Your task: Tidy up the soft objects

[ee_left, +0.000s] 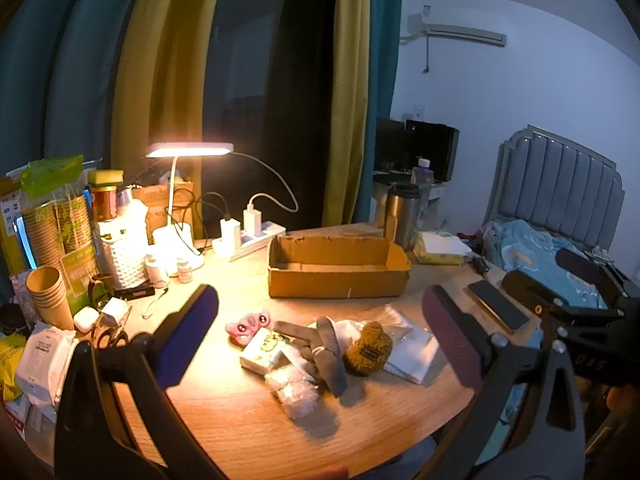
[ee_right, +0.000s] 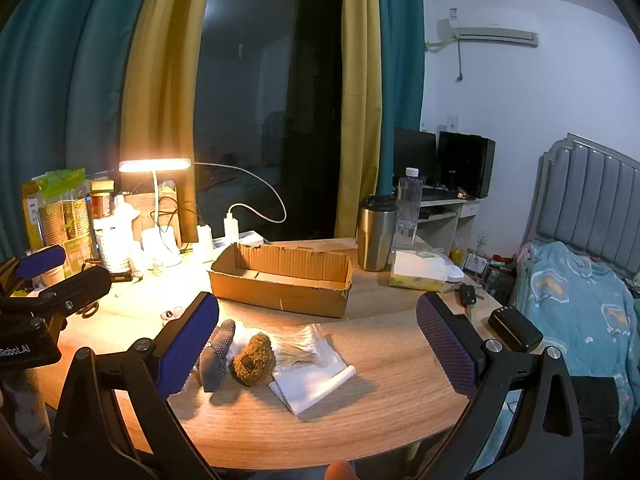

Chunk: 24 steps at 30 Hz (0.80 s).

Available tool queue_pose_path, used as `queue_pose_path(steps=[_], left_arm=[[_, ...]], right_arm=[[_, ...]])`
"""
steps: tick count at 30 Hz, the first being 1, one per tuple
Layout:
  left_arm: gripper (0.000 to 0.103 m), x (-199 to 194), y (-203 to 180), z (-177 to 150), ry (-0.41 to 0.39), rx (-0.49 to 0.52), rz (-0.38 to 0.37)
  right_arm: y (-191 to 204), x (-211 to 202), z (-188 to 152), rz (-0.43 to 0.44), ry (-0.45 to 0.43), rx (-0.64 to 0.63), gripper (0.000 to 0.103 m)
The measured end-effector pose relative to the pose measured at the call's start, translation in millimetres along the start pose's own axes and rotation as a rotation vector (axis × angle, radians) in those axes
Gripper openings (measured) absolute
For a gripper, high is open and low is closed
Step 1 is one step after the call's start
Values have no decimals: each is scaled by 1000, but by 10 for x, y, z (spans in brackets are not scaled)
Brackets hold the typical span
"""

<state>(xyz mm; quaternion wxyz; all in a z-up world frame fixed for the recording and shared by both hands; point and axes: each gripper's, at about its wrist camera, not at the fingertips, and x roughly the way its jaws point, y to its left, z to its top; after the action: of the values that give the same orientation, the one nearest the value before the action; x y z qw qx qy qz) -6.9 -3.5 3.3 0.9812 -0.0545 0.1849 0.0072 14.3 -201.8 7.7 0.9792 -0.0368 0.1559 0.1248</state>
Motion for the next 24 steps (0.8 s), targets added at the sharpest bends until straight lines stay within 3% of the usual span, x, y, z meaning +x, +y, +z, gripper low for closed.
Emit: queue_pose_path(steps=[24], left_arm=[[102,-6,0,6,6,-3,-14]], right_arm=[[-5,8,7,1,2,-2,101]])
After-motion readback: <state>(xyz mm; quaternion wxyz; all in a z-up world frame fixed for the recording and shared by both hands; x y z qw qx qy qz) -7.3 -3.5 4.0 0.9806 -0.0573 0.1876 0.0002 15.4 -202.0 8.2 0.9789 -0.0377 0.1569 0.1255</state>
